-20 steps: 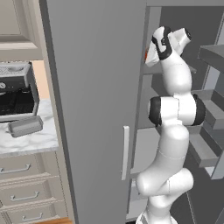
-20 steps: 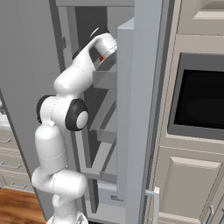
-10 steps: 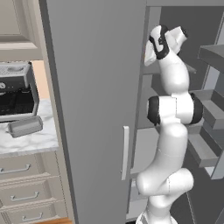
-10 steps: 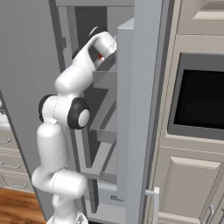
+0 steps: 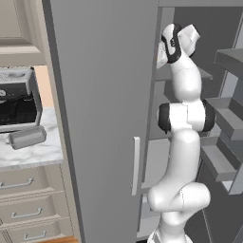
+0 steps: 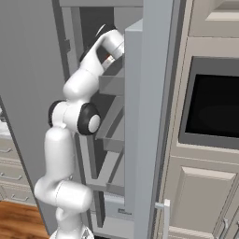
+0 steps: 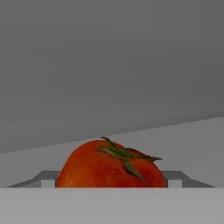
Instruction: Take the tomato and tomato out of the freezer and place them in the tupperware container on the counter. Then put the tupperware containing the vegetables back in the freezer.
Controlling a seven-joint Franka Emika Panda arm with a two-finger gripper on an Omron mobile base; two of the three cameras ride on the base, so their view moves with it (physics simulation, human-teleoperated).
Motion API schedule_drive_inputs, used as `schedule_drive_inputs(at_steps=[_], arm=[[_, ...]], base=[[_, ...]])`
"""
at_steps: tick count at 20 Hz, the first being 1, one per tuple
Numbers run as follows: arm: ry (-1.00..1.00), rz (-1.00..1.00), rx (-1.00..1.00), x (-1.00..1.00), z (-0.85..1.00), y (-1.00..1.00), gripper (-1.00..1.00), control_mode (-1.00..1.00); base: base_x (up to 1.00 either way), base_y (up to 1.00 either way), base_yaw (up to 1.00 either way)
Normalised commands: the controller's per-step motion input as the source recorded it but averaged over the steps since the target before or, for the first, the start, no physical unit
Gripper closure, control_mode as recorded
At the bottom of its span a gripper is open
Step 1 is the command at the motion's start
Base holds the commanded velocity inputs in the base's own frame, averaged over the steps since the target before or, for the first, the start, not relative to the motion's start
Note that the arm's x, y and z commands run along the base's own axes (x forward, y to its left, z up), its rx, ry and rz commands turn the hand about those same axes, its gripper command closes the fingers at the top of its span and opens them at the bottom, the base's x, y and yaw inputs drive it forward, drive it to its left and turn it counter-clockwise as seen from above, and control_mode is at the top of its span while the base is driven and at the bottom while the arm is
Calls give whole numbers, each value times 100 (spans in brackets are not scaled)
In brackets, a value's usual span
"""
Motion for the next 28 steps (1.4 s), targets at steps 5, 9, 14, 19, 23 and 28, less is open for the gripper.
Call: schedule_drive_inputs(at_steps=[5,9,14,19,23,28], arm=[[-8,0,0,-51,-2,1,100,-100],[-17,0,0,-76,0,0,100,-100],[-11,-1,-4,-69,-3,3,100,-100],[-6,-4,-23,-51,0,14,100,-100],[-3,-5,-26,-56,0,6,100,-100],[-7,-6,-13,-86,-1,0,100,-100]], base=[[0,0,0],[0,0,0],[0,0,0],[0,0,0],[0,0,0],[0,0,0]])
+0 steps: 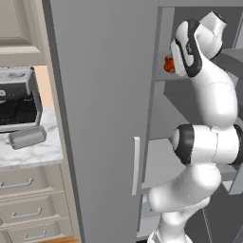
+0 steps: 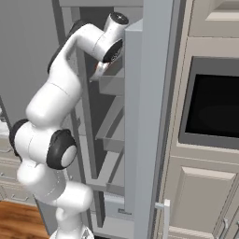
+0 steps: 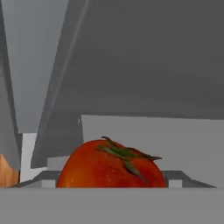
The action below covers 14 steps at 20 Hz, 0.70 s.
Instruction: Take the tomato and tomato out of the freezer and place them in the tupperware container on the counter. Then put the tupperware containing the vegetables back in the freezer.
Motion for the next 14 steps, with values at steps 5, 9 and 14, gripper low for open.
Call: schedule_drive_inputs(at_steps=[5,9,14], arm=[[-6,-7,-1,-100,-10,8,100,-100],[-1,-12,0,-100,-7,12,100,-100],[0,-16,0,-100,-5,26,100,-100]], base=[[0,0,0],[0,0,0],[0,0,0]])
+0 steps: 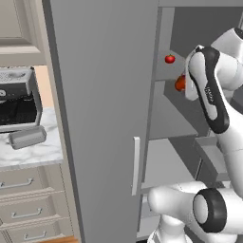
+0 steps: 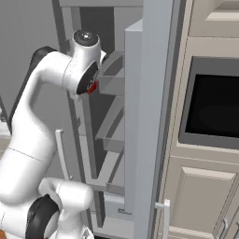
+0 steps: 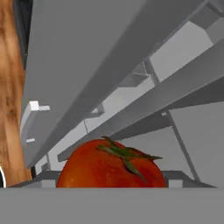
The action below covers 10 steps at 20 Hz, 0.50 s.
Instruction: Take the tomato and tomato out of the freezer and place them in the tupperware container on the counter. Then put the tupperware containing the vegetables back in the freezer.
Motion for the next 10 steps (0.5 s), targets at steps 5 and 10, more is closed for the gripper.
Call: schedule_drive_inputs(at_steps=[5,10], arm=[[6,-24,1,-100,-10,30,100,-100],[12,-30,10,-95,-11,21,100,-100]], base=[[0,0,0],[0,0,0]])
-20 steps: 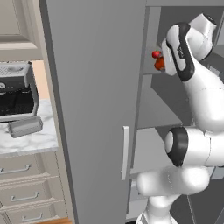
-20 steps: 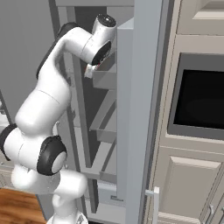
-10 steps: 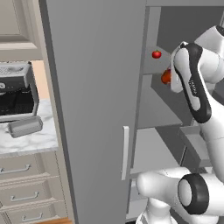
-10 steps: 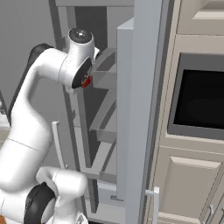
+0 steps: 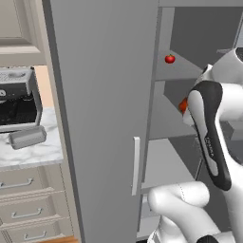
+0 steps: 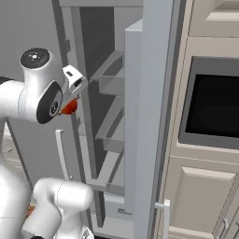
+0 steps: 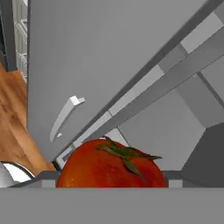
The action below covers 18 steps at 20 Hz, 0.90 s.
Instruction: Take the tomato and tomato out of the freezer and place them in the tupperware container on the counter. Then put the tupperware containing the vegetables back in the freezer.
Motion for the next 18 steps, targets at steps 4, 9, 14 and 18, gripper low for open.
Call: schedule_drive_inputs(at_steps=[4,9,14,18], arm=[[10,-31,19,-88,-13,12,100,-100],[5,-29,19,-76,-21,25,100,-100],[9,-24,16,-36,-20,20,100,-100],[11,-20,17,-49,-30,0,100,-100]], base=[[0,0,0],[0,0,0],[0,0,0],[0,0,0]])
